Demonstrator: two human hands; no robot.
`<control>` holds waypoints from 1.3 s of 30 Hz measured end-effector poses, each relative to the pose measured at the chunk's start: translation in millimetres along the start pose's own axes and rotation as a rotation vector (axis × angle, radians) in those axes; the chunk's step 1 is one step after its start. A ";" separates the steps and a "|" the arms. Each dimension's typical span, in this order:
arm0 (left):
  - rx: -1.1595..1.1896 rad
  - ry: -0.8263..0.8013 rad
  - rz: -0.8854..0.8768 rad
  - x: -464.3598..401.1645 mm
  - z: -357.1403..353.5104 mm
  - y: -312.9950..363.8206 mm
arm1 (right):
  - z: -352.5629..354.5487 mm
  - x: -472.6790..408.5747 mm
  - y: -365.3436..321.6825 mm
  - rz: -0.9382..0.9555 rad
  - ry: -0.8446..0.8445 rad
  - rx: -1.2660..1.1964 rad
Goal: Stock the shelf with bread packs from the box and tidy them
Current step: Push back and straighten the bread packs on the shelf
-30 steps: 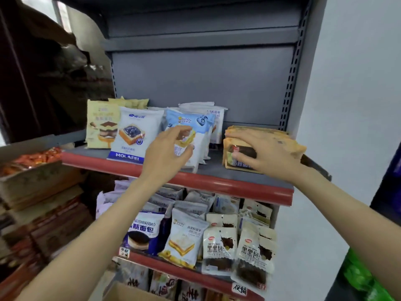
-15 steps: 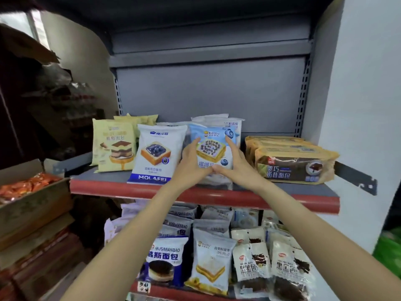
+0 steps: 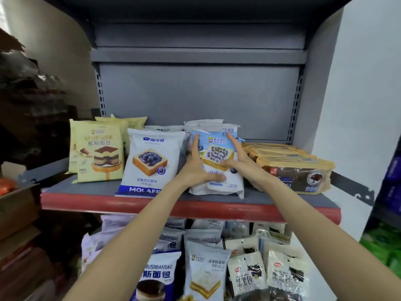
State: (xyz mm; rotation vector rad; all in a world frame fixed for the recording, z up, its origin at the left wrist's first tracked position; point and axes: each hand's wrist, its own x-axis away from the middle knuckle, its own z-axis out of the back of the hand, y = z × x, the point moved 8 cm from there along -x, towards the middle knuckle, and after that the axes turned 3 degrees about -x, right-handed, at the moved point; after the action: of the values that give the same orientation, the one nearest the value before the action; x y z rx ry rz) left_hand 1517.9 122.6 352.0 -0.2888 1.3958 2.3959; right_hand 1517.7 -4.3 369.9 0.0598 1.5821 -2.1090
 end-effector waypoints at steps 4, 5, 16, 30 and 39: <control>-0.009 -0.015 -0.024 -3.7 -4.9 0.7 | 1.3 -1.3 0.7 -0.008 0.033 0.003; -0.013 -0.016 -0.029 -5.6 -5.5 -0.1 | 2.0 -2.1 1.9 -0.010 0.027 -0.018; -0.083 0.045 -0.109 -9.8 -3.6 6.7 | 16.0 -4.9 17.0 0.090 0.175 0.094; -0.593 0.212 -0.269 24.6 11.0 54.2 | 33.7 16.3 -44.0 0.083 -0.034 0.590; -1.142 0.002 -0.095 -8.1 2.4 56.3 | 80.3 -72.3 -82.2 0.322 -0.048 0.882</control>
State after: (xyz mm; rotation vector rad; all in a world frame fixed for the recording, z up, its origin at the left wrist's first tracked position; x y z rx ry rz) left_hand 1502.9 97.6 400.9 -0.5924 -0.1374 2.8152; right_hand 1567.6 -34.8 492.4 0.5138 0.4666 -2.3322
